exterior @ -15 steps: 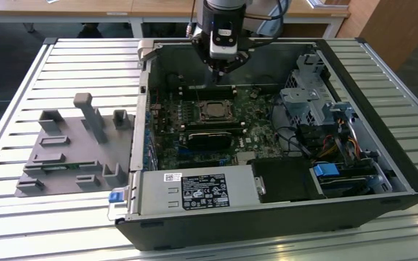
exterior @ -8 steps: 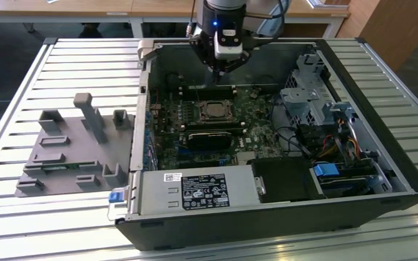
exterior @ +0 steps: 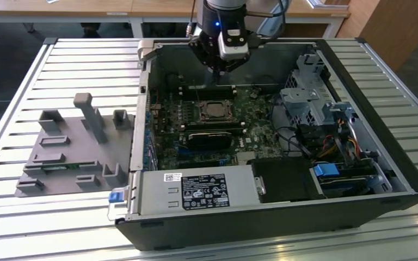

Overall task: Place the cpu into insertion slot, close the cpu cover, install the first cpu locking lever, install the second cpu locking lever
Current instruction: 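Install the first cpu locking lever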

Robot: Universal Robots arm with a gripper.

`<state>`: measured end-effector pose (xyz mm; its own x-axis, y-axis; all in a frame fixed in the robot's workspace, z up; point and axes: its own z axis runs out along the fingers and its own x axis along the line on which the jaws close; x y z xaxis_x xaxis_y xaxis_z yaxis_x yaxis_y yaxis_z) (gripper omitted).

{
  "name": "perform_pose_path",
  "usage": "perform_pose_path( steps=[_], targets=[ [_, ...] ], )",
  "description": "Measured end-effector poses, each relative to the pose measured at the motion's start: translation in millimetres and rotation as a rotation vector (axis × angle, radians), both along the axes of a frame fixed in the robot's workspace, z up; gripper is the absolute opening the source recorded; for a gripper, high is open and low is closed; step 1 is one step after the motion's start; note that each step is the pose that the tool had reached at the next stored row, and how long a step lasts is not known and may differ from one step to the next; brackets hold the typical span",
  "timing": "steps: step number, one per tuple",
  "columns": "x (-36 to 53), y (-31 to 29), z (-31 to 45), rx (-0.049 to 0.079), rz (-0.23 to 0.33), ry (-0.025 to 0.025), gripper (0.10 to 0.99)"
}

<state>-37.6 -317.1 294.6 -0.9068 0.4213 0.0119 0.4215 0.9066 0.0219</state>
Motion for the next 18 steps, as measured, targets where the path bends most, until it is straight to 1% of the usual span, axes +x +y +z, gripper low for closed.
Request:
perform_pose_path(
  steps=[6, 18],
  targets=[
    [0.0, 0.0, 0.0, 0.0, 0.077, 0.0, 0.106],
    [0.0, 0.0, 0.0, 0.0, 0.188, 0.0, 0.106]
  ],
)
